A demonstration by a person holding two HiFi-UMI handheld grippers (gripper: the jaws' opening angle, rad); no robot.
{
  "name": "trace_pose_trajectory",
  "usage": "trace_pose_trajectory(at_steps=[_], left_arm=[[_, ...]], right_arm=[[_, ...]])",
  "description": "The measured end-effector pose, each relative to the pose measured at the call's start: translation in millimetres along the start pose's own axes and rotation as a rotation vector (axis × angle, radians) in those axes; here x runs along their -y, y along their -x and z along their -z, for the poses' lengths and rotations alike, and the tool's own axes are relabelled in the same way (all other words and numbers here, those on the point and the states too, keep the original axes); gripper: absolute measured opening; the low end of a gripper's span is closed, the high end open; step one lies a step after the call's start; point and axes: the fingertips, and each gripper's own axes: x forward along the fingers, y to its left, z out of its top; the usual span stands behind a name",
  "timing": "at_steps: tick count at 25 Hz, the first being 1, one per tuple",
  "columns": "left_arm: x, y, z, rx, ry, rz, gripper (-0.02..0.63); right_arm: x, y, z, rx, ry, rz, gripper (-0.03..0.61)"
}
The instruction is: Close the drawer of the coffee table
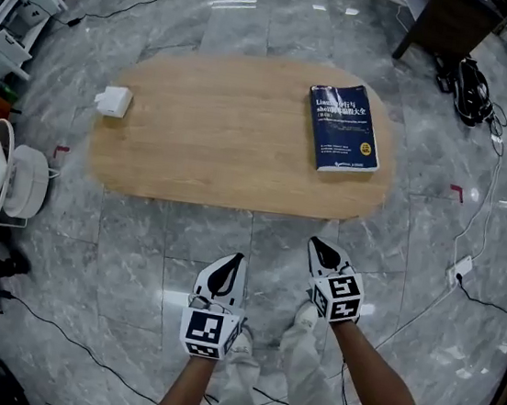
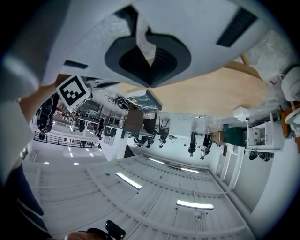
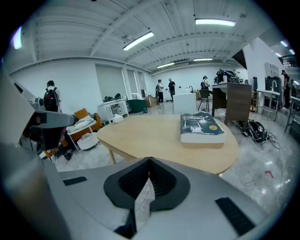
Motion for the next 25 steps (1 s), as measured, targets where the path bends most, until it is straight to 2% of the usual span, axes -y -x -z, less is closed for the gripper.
trace_pose_trajectory(at_steps=[9,18,25], left_arm=[[5.0,22.3,-50.7,0.031,-0.019,-0.016,0.0],[-0.1,53.0,-101.9,0.078,0.026,-0.065,0.0],[-1.3,71.7,-119.7,0.077,-0.004,-0.084,0.0]], right_arm=[[-11.6,44.3,-48.6,0.051,-0.041,-0.014,0.018],[-32.9,88.6,-97.3,0.078,-0.071,-0.039,0.018],[-46.8,117.5,-119.9,0.087,-0.054,-0.051,0.018]])
